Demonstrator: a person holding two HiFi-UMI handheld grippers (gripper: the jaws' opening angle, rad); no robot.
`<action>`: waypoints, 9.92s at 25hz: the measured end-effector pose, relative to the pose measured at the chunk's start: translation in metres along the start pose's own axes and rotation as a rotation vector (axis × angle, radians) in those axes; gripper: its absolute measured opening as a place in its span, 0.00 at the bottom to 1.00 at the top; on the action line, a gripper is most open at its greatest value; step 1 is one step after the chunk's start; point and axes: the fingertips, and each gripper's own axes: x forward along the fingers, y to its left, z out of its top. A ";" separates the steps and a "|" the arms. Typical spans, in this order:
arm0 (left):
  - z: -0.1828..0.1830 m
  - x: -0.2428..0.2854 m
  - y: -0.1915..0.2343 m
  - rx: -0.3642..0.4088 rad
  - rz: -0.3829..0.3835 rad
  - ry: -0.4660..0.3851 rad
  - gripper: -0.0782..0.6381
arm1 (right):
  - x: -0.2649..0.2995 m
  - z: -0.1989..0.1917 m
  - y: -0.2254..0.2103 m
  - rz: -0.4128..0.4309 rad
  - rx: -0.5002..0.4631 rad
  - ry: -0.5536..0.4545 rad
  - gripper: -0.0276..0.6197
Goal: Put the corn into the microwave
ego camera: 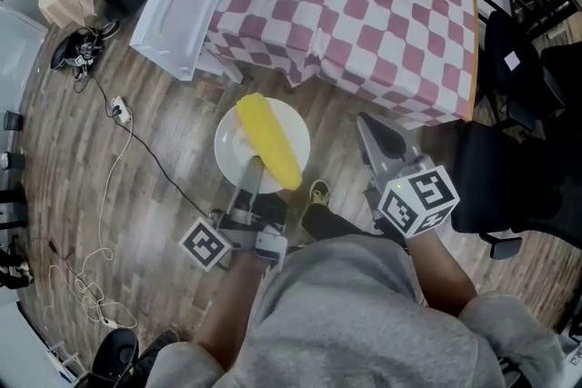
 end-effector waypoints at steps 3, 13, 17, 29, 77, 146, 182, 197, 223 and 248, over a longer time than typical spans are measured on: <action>0.005 0.015 -0.001 -0.007 0.003 -0.004 0.13 | 0.012 0.004 -0.005 0.005 -0.025 0.008 0.04; 0.016 0.046 0.006 -0.009 0.020 -0.006 0.13 | 0.041 0.016 -0.021 0.028 -0.037 0.028 0.04; 0.019 0.059 0.007 -0.005 0.017 -0.002 0.13 | 0.050 0.021 -0.028 0.037 -0.046 0.027 0.04; 0.010 0.085 0.011 -0.005 0.028 0.009 0.13 | 0.053 0.017 -0.053 0.023 -0.018 0.022 0.04; 0.053 0.134 0.013 0.006 0.002 0.047 0.13 | 0.107 0.039 -0.061 0.012 -0.047 0.004 0.04; 0.189 0.321 0.063 -0.071 0.021 0.315 0.13 | 0.299 0.105 -0.088 -0.232 -0.025 0.023 0.04; 0.222 0.457 0.174 -0.082 0.132 0.172 0.13 | 0.370 0.102 -0.161 -0.200 -0.016 0.079 0.04; 0.229 0.490 0.191 -0.107 0.181 0.164 0.13 | 0.395 0.102 -0.178 -0.171 0.026 0.096 0.04; 0.202 0.486 0.153 0.127 -0.033 0.451 0.59 | 0.384 0.092 -0.172 -0.178 0.025 0.096 0.04; 0.212 0.462 0.182 1.283 0.361 0.467 0.60 | 0.341 0.087 -0.164 -0.229 -0.021 0.047 0.04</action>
